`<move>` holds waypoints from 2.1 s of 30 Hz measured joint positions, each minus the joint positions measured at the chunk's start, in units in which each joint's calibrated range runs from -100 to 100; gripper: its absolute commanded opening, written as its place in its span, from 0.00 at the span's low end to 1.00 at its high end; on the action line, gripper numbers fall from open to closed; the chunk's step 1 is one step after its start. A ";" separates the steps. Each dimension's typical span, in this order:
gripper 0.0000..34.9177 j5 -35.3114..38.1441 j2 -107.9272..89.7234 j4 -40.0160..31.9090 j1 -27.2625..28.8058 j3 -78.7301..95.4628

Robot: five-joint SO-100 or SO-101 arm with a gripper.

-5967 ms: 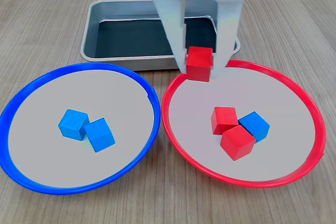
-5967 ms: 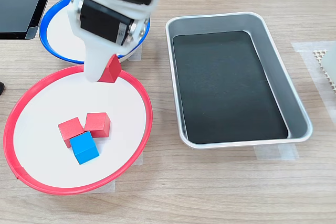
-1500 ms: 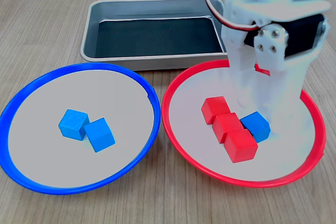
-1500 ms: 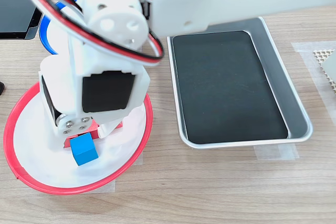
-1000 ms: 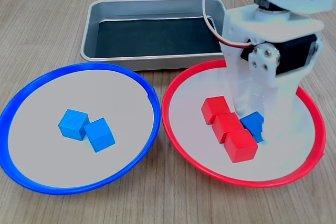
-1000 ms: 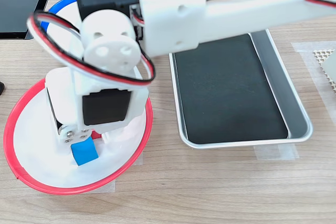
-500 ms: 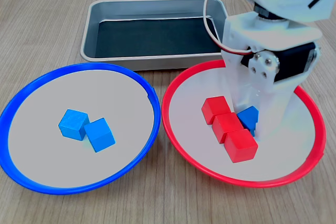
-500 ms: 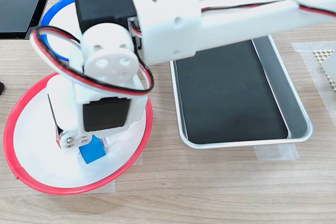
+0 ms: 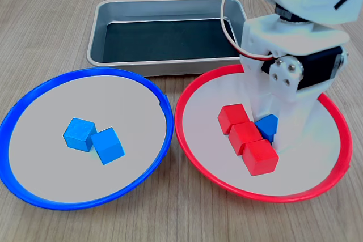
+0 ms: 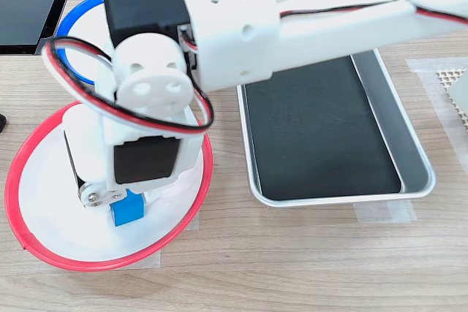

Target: Relocate any misplaced blocks to their matching dishes.

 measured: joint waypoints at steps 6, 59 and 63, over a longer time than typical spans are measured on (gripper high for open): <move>0.01 0.00 -1.19 0.00 0.00 0.91; 0.01 25.10 -20.03 -1.39 25.40 21.51; 0.01 27.11 -20.12 -3.10 26.73 22.05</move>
